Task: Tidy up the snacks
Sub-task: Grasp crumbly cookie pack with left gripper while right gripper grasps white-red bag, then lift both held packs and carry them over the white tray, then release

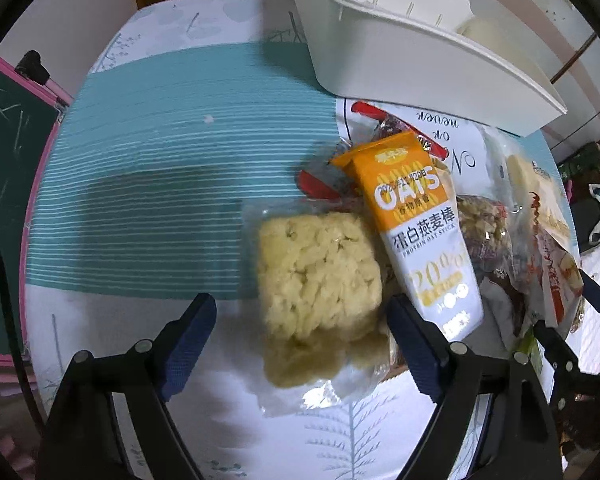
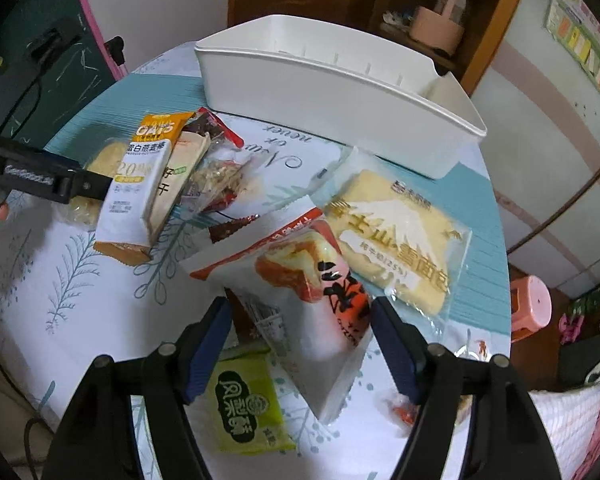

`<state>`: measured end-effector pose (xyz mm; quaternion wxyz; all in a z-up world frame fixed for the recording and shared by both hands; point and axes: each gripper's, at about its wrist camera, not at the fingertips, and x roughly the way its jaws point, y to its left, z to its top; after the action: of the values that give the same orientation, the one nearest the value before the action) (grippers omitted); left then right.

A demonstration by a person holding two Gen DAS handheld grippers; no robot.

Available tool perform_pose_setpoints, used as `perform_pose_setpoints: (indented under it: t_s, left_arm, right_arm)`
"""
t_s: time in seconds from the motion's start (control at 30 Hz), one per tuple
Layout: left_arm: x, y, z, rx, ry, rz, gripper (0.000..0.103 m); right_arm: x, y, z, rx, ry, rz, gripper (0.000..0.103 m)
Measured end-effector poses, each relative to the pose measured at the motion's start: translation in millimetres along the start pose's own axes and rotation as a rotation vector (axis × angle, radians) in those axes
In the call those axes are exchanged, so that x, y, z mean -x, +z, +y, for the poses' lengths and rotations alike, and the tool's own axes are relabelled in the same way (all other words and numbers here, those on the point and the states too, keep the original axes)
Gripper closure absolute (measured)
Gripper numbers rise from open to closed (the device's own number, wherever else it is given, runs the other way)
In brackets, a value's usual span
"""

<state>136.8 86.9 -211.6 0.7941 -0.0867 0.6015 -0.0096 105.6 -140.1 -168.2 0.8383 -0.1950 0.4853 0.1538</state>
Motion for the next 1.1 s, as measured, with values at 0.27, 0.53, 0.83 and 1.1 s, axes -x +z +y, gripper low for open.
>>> perform_pose_setpoints:
  t_s: [0.27, 0.53, 0.83, 1.1]
  left_arm:
    - [-0.6, 2.7, -2.9, 0.037, -0.057, -0.029, 0.03]
    - [11.9, -16.3, -0.7, 0.043, -0.043, -0.05, 0.046]
    - [57.5, -38.4, -5.3, -0.022, -0.01, -0.146, 0.047]
    - [120.4, -33.8, -32.2, -0.099, -0.07, -0.283, 0.047]
  right_arm:
    - [-3.3, -2.2, 9.3, 0.036, -0.057, -0.031, 0.054]
    - [2.4, -3.0, -9.0, -0.119, 0.088, -0.041, 0.074]
    - [36.1, -7.8, -28.4, -0.267, 0.18, -0.103, 0.075]
    - [69.3, -0.6, -36.3, -0.319, 0.189, -0.169, 0.075]
